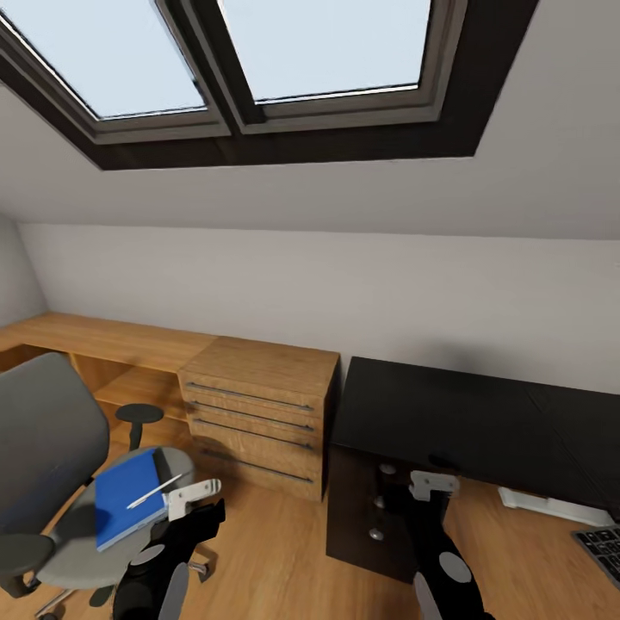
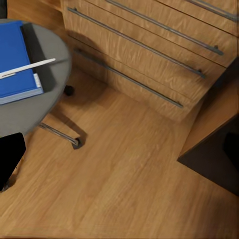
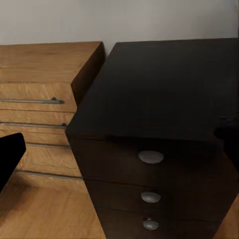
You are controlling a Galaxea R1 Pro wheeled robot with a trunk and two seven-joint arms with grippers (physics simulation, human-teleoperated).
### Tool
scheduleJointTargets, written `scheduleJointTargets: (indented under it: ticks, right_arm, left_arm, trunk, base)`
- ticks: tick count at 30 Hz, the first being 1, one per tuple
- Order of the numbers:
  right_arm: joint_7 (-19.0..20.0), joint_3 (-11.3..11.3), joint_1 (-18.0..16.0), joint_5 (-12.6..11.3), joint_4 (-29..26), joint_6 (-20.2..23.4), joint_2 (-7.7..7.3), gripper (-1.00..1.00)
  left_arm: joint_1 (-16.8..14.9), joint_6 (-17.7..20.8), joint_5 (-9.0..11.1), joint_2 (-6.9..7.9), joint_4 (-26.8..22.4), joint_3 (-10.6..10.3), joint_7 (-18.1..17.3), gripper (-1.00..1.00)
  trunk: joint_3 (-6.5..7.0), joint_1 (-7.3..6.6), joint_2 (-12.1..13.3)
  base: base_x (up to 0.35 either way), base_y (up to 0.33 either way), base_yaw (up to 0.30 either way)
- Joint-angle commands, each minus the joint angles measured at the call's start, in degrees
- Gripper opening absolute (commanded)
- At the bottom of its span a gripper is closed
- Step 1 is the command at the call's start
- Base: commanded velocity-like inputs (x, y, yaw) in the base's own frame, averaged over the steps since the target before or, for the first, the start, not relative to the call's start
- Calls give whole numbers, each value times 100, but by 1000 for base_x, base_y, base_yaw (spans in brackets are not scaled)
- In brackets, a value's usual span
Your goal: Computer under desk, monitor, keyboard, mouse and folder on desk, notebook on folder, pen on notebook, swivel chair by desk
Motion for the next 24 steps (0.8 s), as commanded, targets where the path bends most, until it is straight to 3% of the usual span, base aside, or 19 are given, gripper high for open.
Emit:
scheduleJointTargets:
  ticks: [1,2,3,6,8,11,12,13,15,16,17,20,24]
  right_arm:
    - [-39,26,-7,-54,-186,103,-7,100]
    - [-41,37,-11,-48,-356,178,-9,100]
    - [-48,53,-58,-32,-905,444,-20,100]
    - [-51,51,-215,-28,-1039,559,-25,100]
    - [-34,6,-397,-26,-944,623,-52,100]
    - [-16,-144,-544,-15,-360,619,-185,100]
    - [-6,-217,-697,-16,-63,606,-324,100]
    - [8,-321,-933,-33,235,594,-580,100]
    - [22,-416,-1072,-54,415,590,-803,100]
    - [110,-589,-1197,-126,643,586,-1120,100]
    - [244,-696,-1246,-203,738,588,-1283,100]
    - [833,-927,-1319,-343,865,621,-1548,100]
    - [1146,-1227,-1338,-397,898,660,-1707,100]
  left_arm:
    - [-5,21,62,-4,-9,8,43,100]
    - [-5,21,62,-4,-10,13,43,100]
    - [-5,21,62,-4,-9,35,43,100]
    - [-5,21,60,-2,-10,45,43,100]
    - [-5,21,56,0,-5,64,52,100]
    - [-5,21,55,3,15,152,57,100]
    - [-5,21,58,4,27,181,58,100]
    - [-5,21,60,4,38,201,60,100]
    - [-5,21,61,5,42,206,60,100]
    - [-5,17,61,3,45,204,61,100]
    - [-5,12,62,1,46,203,61,100]
    - [-5,2,62,-3,55,202,61,100]
    - [-3,-4,62,-3,63,201,57,100]
  trunk:
    - [-9,1,-6]
    - [-9,1,-6]
    - [-9,1,-6]
    - [-9,1,-6]
    - [-9,1,-6]
    - [-9,1,-6]
    - [-9,1,-6]
    - [-9,1,-6]
    - [-9,1,-6]
    - [-9,1,-6]
    - [-9,1,-6]
    - [-9,1,-6]
    - [-9,1,-6]
  base:
    - [0,-279,0]
    - [0,-279,0]
    - [0,-211,0]
    - [0,-125,0]
    - [0,-47,0]
    - [11,-19,0]
    - [103,-10,0]
    - [208,-5,0]
    - [239,-13,0]
    - [282,-44,0]
    - [295,-55,0]
    - [302,-41,0]
    - [276,-12,0]
